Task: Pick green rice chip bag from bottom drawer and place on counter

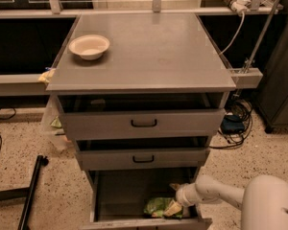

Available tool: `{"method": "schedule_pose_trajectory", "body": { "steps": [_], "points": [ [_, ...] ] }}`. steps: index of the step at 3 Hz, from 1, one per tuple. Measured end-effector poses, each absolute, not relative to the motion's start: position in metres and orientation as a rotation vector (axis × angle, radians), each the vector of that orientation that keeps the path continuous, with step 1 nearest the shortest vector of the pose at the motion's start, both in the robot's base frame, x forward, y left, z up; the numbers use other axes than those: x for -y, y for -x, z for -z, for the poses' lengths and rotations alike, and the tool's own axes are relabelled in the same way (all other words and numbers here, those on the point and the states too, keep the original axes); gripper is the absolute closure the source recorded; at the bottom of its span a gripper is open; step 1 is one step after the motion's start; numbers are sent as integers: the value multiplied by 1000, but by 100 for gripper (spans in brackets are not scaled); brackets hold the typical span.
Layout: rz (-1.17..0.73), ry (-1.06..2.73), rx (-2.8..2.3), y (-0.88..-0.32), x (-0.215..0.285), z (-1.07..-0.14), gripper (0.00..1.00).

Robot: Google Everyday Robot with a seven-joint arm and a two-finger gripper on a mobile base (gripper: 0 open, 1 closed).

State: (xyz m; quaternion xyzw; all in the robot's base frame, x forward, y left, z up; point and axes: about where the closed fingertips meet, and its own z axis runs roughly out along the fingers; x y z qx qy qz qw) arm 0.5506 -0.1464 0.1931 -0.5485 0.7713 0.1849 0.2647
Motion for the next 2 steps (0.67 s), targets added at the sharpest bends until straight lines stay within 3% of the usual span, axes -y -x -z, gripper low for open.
{"method": "schedule_pose_trajectory", "body": {
  "steps": [2],
  "points": [
    [-528, 1483, -2186, -539, 153, -171, 61]
  ]
}}
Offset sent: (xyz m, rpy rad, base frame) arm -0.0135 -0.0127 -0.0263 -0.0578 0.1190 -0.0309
